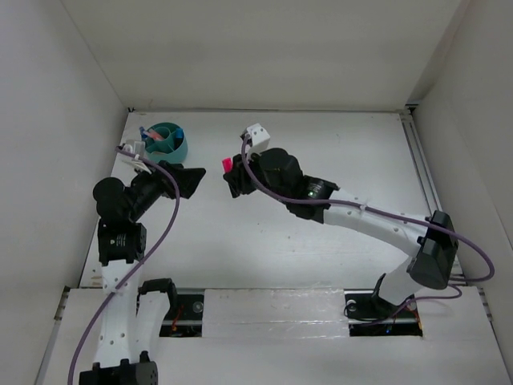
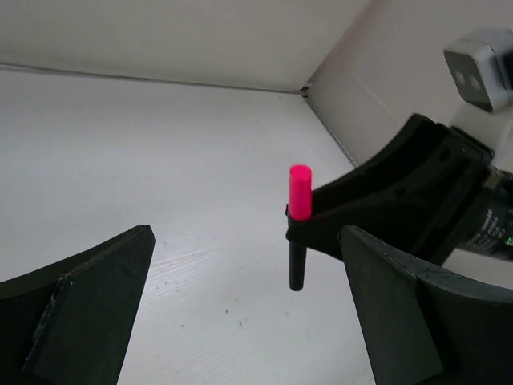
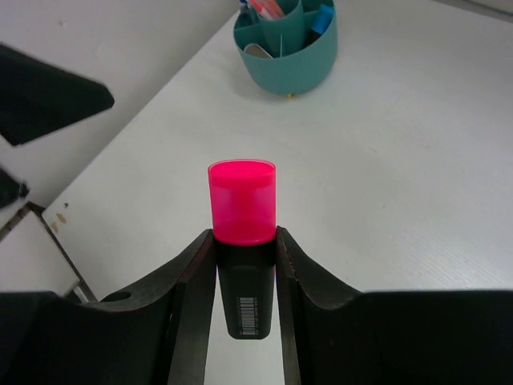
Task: Sort the stationery into containers
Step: Pick up the pen from the center of the board.
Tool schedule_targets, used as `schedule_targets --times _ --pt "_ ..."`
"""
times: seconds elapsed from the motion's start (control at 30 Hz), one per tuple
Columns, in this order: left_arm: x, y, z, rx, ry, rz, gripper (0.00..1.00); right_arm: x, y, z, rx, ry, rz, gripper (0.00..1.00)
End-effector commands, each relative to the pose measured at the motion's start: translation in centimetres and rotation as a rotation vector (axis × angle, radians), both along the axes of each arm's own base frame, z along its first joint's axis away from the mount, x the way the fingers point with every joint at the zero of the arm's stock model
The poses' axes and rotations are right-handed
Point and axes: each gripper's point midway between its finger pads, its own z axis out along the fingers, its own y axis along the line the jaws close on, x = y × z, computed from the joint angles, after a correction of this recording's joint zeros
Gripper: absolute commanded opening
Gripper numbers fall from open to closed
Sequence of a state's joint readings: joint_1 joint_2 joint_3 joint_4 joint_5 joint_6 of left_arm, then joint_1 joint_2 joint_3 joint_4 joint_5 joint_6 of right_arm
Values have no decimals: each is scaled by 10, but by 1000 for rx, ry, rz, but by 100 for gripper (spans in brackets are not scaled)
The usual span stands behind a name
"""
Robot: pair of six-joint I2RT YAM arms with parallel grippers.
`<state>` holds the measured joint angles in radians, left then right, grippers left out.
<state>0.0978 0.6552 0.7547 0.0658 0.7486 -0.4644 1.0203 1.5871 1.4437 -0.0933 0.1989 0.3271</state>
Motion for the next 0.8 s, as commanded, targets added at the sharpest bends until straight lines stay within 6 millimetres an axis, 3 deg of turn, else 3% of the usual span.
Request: schedule_targets --times 0.0,0.2,0.27,0.37,0.4,0.43,0.5,0.77 --pt "10 0 5 -16 22 -6 100 -13 5 46 124 -175 63 0" --pt "3 -16 1 -37 33 -131 100 -38 27 36 27 -278 130 0" --pt "2 -20 2 -34 27 -171 100 -44 33 46 40 -294 139 0" --pt "0 -23 -1 -41 36 -203 99 -39 40 45 22 -301 116 0" --pt "-2 -24 1 -46 31 -213 99 -37 43 55 30 -306 105 0" --pt "-1 -24 2 -44 22 -213 97 -33 47 41 -9 -288 102 0" --pt "-5 -25 1 -43 22 -222 96 -28 49 36 -27 -282 82 0" --pt "-6 -26 1 -43 23 -233 94 -21 51 49 -2 -297 46 0"
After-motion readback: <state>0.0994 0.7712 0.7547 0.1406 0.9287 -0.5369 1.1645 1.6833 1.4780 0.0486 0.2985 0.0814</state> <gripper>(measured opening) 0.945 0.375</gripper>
